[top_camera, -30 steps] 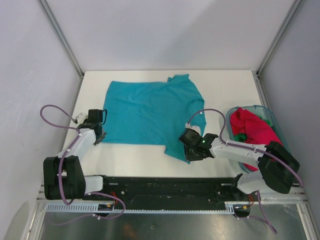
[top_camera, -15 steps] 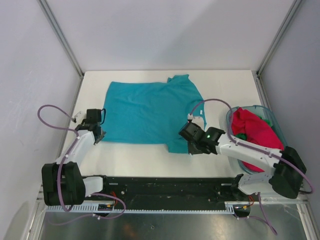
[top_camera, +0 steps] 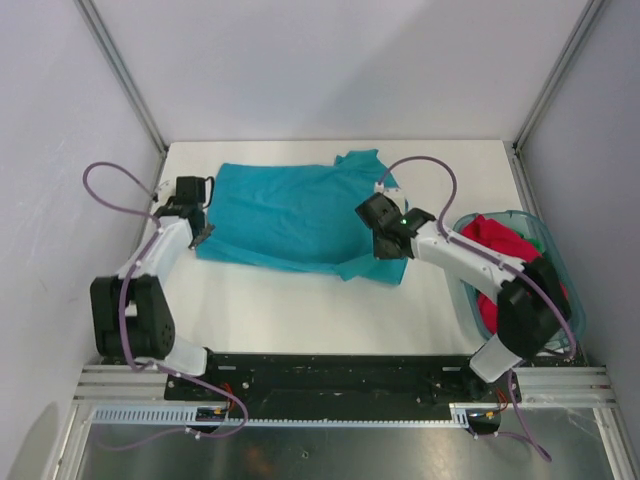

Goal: Fold and stack the t-shirts
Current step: Fold the flattened tshirt in 1/3 of the way

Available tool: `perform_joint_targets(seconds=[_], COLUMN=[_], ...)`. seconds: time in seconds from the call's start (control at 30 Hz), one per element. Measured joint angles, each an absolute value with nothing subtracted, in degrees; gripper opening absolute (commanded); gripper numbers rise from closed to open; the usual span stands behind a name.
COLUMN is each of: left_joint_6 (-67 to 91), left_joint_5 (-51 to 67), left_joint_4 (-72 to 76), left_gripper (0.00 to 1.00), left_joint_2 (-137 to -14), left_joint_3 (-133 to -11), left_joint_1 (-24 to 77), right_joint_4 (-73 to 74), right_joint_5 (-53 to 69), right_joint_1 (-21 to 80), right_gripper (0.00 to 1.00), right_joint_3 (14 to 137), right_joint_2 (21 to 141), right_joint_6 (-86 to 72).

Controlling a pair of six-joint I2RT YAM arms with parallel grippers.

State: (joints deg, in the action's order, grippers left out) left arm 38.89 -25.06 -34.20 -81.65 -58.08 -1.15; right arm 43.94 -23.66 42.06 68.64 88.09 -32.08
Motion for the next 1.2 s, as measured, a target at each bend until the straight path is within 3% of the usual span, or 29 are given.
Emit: perform_joint_targets(seconds=[0.27, 0.5, 1.2], left_joint_6=[38.3, 38.4, 39.0], left_joint_5=[-23.9, -23.4, -25.7], left_joint_4=[-33.5, -33.1, -32.4], left_gripper=[0.0, 0.0, 0.0], left_joint_2=[-96.6, -100.2, -100.2], left_joint_3=[-68.2, -70.4, -70.4], left_joint_1=[-0.5, 1.0, 0.9], right_joint_4=[38.7, 38.5, 37.3], right_joint_5=[-24.0, -24.9, -26.2], right_joint_1=[36.0, 34.2, 32.2], right_gripper=[0.0, 0.0, 0.0], right_joint_3=[79.3, 87.7, 89.4], right_joint_2=[101.8, 109.4, 110.6], right_joint_6=[-26.9, -24.8, -24.3])
